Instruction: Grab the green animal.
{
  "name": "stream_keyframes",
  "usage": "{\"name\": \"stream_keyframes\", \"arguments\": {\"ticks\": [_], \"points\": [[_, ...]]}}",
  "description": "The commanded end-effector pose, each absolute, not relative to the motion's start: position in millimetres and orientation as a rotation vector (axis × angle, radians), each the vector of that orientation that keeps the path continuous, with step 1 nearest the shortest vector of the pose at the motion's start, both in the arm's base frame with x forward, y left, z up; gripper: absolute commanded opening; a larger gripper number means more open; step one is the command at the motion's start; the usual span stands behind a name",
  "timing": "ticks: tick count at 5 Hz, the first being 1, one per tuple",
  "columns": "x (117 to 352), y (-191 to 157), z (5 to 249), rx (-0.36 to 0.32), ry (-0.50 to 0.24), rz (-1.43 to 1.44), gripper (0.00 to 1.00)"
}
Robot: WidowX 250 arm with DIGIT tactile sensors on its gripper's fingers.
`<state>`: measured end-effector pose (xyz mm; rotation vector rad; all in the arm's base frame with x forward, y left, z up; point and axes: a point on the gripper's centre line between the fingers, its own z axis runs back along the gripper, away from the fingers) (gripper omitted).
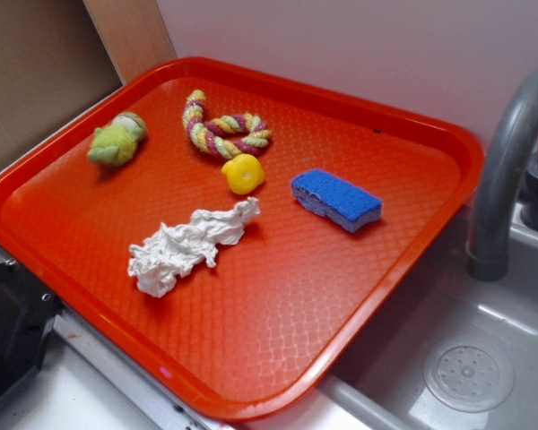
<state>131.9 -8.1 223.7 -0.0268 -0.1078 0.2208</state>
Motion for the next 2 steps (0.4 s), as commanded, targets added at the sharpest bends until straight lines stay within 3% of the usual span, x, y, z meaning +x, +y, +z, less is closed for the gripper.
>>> {"name": "stream_keyframes", "arguments": {"ticks": [1, 2], "points": [[176, 57, 185, 0.019, -0.199, 0.577, 1.00], [195, 85, 157, -0.001, -0.185, 0.570, 1.00]]}}
